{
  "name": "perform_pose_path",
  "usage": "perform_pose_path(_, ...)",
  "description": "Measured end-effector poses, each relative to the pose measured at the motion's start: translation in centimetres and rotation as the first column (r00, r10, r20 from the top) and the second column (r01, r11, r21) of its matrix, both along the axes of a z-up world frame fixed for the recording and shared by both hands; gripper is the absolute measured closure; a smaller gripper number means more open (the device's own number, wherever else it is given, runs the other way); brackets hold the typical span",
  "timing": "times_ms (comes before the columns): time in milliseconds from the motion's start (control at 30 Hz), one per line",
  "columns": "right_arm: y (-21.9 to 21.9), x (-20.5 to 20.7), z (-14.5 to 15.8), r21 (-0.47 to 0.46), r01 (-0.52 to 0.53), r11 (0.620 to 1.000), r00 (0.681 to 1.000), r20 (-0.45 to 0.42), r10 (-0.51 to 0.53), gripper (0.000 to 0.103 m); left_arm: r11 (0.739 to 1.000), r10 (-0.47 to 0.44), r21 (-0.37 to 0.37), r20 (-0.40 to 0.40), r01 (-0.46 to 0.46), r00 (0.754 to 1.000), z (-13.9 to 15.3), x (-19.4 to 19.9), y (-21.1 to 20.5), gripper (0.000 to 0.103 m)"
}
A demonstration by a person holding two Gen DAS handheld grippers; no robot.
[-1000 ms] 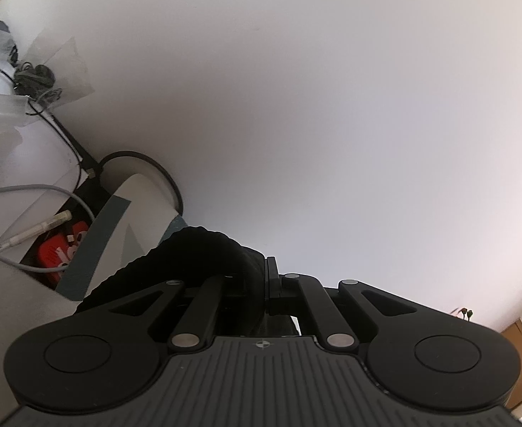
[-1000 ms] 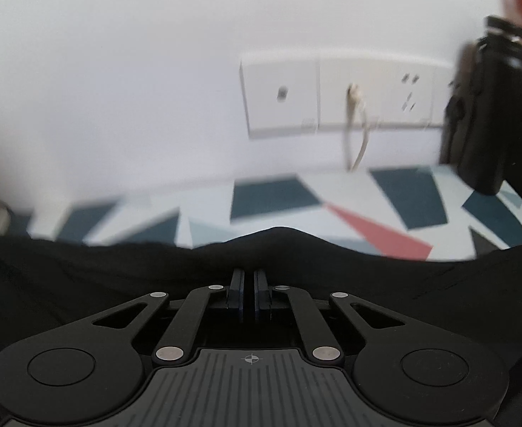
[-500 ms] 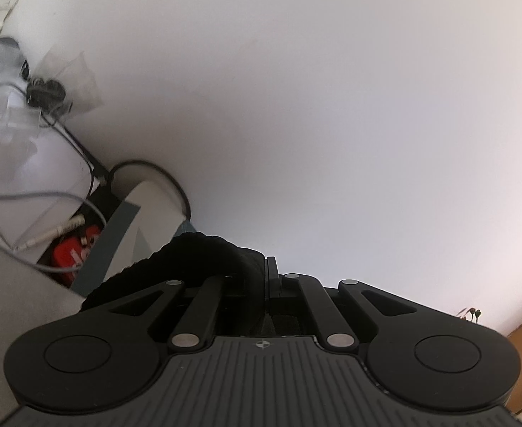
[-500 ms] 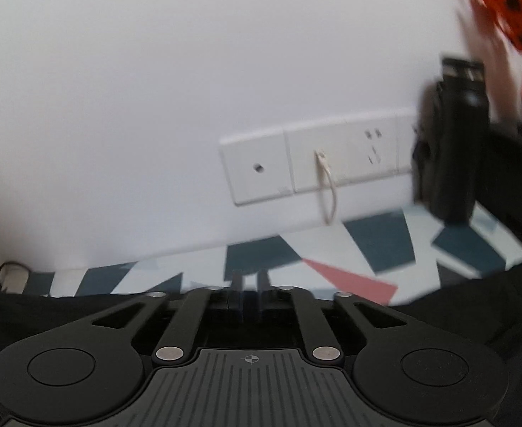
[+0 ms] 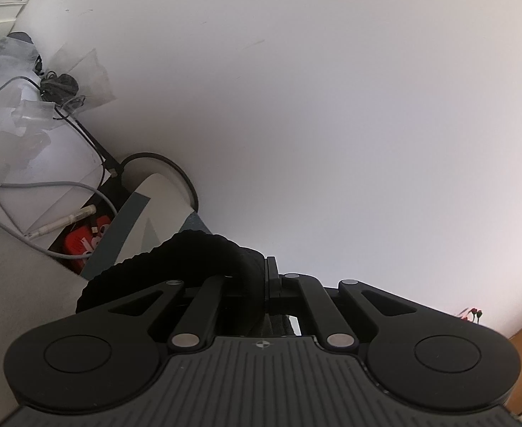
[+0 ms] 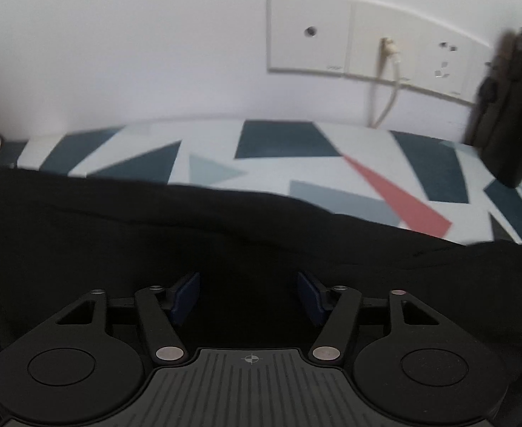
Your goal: Fold clothes
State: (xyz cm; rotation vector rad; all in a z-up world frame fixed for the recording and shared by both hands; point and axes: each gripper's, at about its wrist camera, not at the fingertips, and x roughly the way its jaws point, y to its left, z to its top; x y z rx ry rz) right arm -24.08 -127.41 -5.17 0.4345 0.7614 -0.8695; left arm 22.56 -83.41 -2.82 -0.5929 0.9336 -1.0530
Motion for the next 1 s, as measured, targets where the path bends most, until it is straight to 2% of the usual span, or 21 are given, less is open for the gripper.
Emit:
perform_pose_path(33,0.0,0.5,-0.5,0.006,-0.013,1.000,1.000,-0.023,0.013,0.061,1.000,0.002,0.005,0.000,-0.002,1.000,0.0,0.0,0.0,0.100)
perform_pose_path(67,0.0,0.3,-0.3,0.006,-0.011,1.000,1.000,-0.007,0.012,0.068,1.000,0.002,0.009,0.000,-0.002,1.000,-0.1,0.0,0.0,0.100)
perform_pose_path(100,0.0,0.1,0.0,0.005,-0.008,1.000,1.000,0.012,0.008,0.083,1.000,0.002,0.012,0.001,-0.002,1.000,-0.1,0.0,0.1,0.100)
perform_pose_path(133,0.1,-0.1,0.4,0.004,-0.005,1.000,1.000,0.031,0.005,0.091,1.000,0.001,0.016,0.001,-0.001,1.000,-0.1,0.0,0.1,0.100)
perform_pose_path(200,0.2,-0.5,1.0,0.002,0.001,1.000,0.998,0.068,-0.002,0.097,1.000,0.003,0.022,0.003,-0.003,1.000,-0.1,0.0,0.1,0.100)
perform_pose_path(333,0.3,-1.3,2.3,0.000,0.014,1.000,0.990,0.144,-0.014,0.099,0.999,0.015,0.032,0.002,-0.015,1.000,0.0,0.0,0.0,0.100)
perform_pose_path(500,3.8,-5.4,7.8,-0.154,0.098,0.983,0.939,0.342,-0.040,0.099,0.999,0.032,0.022,-0.008,-0.032,0.999,0.5,-0.2,0.7,0.100)
perform_pose_path(633,5.1,-6.9,9.5,-0.210,0.127,0.969,0.931,0.362,-0.044,0.100,0.999,0.038,-0.005,-0.003,-0.038,0.999,0.9,-1.1,1.0,0.100)
perform_pose_path(700,6.5,-8.0,10.6,-0.256,0.132,0.958,0.902,0.432,-0.009,0.102,0.999,0.044,-0.016,-0.003,-0.044,0.999,1.3,-1.9,1.1,0.100)
perform_pose_path(733,6.9,-8.4,10.6,-0.279,0.121,0.953,0.903,0.429,0.011,0.102,0.999,0.045,-0.026,0.001,-0.045,0.999,1.6,-2.4,1.2,0.100)
perform_pose_path(800,6.6,-8.1,9.0,-0.250,0.084,0.965,0.947,0.321,0.001,0.102,0.998,0.044,-0.050,0.011,-0.043,0.999,2.2,-3.2,1.7,0.100)
perform_pose_path(833,6.5,-8.3,8.5,-0.224,0.087,0.971,0.945,0.326,-0.010,0.102,0.998,0.046,-0.049,0.012,-0.045,0.999,2.4,-3.4,1.9,0.100)
perform_pose_path(933,6.8,-9.2,8.8,-0.186,0.128,0.974,0.900,0.435,-0.035,0.102,0.998,0.054,-0.044,0.021,-0.053,0.998,2.9,-3.9,2.6,0.100)
perform_pose_path(1000,7.5,-9.8,9.4,-0.223,0.128,0.966,0.874,0.486,-0.004,0.102,0.997,0.066,-0.036,0.033,-0.065,0.997,3.4,-4.3,3.1,0.100)
